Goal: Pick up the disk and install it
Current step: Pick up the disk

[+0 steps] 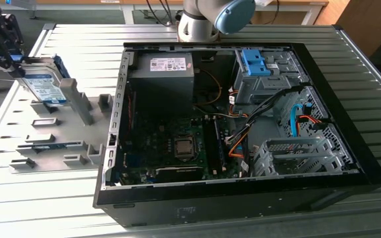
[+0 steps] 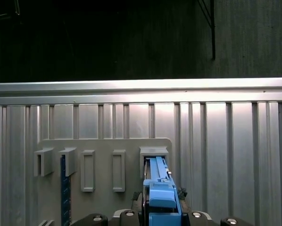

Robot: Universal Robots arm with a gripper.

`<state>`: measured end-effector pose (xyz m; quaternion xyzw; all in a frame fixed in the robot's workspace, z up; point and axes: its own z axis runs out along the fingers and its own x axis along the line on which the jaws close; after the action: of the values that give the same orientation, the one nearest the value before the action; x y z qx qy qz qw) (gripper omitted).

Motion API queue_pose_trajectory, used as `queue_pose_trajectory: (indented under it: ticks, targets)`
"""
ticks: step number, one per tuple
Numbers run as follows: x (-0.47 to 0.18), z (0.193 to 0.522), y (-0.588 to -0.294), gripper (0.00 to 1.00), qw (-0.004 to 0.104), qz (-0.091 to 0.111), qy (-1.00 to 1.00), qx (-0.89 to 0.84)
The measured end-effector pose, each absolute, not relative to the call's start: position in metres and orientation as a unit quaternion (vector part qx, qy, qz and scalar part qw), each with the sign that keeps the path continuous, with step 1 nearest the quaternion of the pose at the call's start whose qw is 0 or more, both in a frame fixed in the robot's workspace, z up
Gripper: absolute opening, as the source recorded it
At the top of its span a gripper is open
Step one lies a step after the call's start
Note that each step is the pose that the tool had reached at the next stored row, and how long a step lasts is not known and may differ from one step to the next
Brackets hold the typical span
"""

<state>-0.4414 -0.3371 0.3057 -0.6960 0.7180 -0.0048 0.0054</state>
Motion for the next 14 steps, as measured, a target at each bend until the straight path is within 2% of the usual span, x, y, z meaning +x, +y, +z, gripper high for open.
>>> queue_pose_trajectory:
  ticks: [14]
  targets:
    - [-0.441, 0.322, -0.337, 0.36, 0.005, -0.005, 0.718, -0.696]
